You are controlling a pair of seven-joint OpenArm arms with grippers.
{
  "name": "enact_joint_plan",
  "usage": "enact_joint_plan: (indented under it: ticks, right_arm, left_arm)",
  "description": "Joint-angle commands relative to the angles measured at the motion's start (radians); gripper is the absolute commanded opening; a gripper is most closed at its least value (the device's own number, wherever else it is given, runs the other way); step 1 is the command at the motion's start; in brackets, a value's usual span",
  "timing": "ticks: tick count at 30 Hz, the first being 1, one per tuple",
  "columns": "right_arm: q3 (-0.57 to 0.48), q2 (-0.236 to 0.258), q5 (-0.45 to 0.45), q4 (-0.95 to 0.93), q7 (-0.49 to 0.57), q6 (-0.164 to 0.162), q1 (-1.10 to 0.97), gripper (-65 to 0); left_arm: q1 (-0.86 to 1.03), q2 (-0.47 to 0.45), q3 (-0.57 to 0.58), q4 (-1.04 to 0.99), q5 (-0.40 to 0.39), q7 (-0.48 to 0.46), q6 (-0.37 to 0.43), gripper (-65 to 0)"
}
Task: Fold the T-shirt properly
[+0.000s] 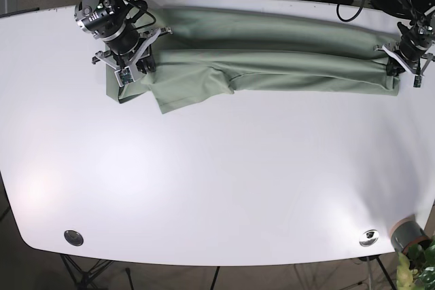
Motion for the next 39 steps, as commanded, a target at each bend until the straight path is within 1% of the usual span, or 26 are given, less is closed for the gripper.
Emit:
enact_joint_plan:
  ticks: [1,3,4,6,8,10,13,15,17,18,20,22,25,26,28,31,35,39]
  right_arm:
    - [0.0,-0.003,0.011,0.018,0.01,0.004,-0.01,-60.2]
    - [0.0,-0.003,0.011,0.018,0.007,0.004,-0.025,-54.2]
    - [0.0,-0.003,0.011,0.02,0.007,0.004,-0.033,-48.4]
    - [0.002,-0.003,0.011,0.02,0.009,0.01,-0.037,-36.9]
    - [0.002,-0.003,0.012,0.02,0.012,0.01,-0.045,-27.1]
    - [0.0,-0.004,0.027,0.02,0.014,0.012,-0.046,-21.9]
    - [0.002,0.02,0.124,0.02,0.012,0.01,-0.026,-20.9]
    - [0.007,0.05,0.184,0.018,0.007,0.003,0.003,-20.8]
    - [0.005,0.065,0.216,0.015,0.004,0.001,0.032,-20.6]
    - [0.002,0.071,0.224,0.007,0.003,0.001,0.052,-20.5]
    - [-0.001,0.077,0.222,-0.02,-0.009,-0.001,0.095,-20.5]
    - [0.0,0.079,0.221,-0.072,-0.059,-0.002,0.17,-20.5]
    - [0.0,0.111,0.221,-0.154,-0.134,-0.02,0.262,-20.5]
    - [0.0,0.112,0.221,-0.18,-0.141,-0.022,0.284,-20.5]
    - [0.0,0.114,0.221,-0.229,-0.141,-0.022,0.316,-20.5]
    - [-0.001,0.117,0.221,-0.332,-0.141,-0.024,0.374,-20.5]
    - [-0.001,0.117,0.221,-0.436,-0.138,-0.02,0.405,-20.5]
    - [-0.004,0.117,0.221,-0.499,-0.137,-0.02,0.431,-20.6]
  left_arm:
    - [-0.006,-0.039,0.031,-0.005,0.034,-0.02,0.002,-61.4]
    - [-0.006,-0.039,0.04,-0.007,0.058,-0.02,0.002,-53.5]
    - [-0.006,-0.036,0.04,-0.002,0.064,-0.02,0.002,-47.6]
    - [-0.006,-0.036,0.04,0.007,0.063,-0.02,0.002,-38.5]
    - [-0.008,-0.036,0.04,0.028,0.061,-0.02,0.002,-32.2]
    - [-0.008,-0.034,0.04,0.07,0.061,-0.02,0.002,-31.0]
    - [-0.008,-0.027,0.04,0.154,0.057,-0.019,0.002,-32.1]
    - [-0.008,-0.01,0.04,0.192,0.029,-0.019,0.002,-33.2]
    - [-0.006,-0.007,0.04,0.219,0.001,0.0,0.002,-33.2]
    - [-0.006,-0.005,0.04,0.231,-0.011,0.026,0.002,-33.2]
    - [-0.006,-0.004,0.043,0.245,-0.022,0.069,0.002,-33.2]
    - [-0.009,0.018,0.048,0.248,-0.019,0.109,0.002,-33.2]
    - [-0.011,0.064,0.046,0.248,-0.016,0.119,0.002,-33.2]
    - [-0.008,0.075,0.046,0.248,-0.016,0.121,0.002,-33.2]
    - [-0.003,0.079,0.044,0.245,-0.008,0.121,0.002,-33.2]
    - [0.018,0.084,0.046,0.248,0.049,0.116,0.002,-33.2]
    - [0.021,0.125,0.038,0.242,0.109,0.115,0.002,-33.2]
    - [0.018,0.131,0.017,0.211,0.13,0.115,0.002,-33.2]
